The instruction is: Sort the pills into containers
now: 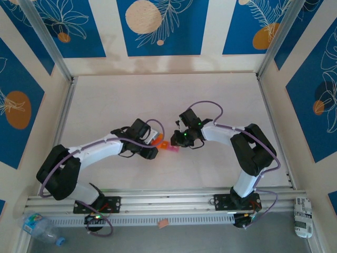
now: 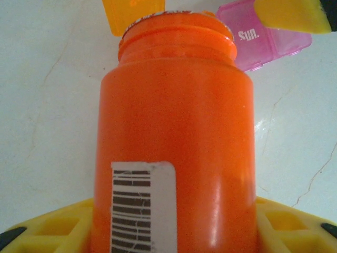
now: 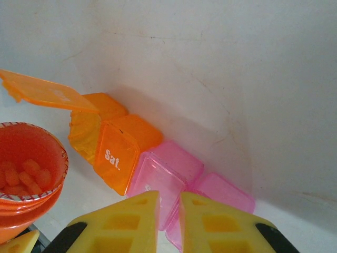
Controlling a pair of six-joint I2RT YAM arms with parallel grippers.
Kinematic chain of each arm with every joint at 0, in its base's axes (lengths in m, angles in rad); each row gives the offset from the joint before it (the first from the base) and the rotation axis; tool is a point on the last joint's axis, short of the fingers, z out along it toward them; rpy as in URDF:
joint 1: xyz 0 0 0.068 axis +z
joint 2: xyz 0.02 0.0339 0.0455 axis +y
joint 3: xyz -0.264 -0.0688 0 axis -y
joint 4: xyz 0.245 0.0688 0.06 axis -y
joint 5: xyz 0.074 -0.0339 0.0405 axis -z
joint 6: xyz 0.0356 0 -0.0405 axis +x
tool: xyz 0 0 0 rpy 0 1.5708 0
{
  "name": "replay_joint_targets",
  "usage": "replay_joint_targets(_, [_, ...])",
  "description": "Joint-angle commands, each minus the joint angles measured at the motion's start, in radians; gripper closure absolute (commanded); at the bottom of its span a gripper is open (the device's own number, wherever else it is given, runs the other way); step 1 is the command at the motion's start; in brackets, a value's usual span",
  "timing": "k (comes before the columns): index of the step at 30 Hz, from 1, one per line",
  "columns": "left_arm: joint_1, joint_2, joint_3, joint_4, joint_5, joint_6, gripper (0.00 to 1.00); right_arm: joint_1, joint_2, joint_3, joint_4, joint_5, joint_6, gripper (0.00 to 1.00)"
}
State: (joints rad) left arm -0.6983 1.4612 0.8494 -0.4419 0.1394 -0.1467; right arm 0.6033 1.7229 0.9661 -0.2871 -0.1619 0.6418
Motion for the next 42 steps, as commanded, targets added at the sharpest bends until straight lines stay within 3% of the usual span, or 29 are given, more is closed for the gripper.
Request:
replay_joint_targets(1, [-0.016, 0.018, 0.049, -0.06, -0.029, 0.028, 1.0, 0.01, 0.028, -0.026, -0.008, 0.001, 0.013, 0.8])
replay_joint_targets(42, [-0.024, 0.163, 0.245, -0.283, -0.102, 0.117, 1.0, 0.02, 0.035, -0.04, -0.003, 0.007, 0.018, 0.83])
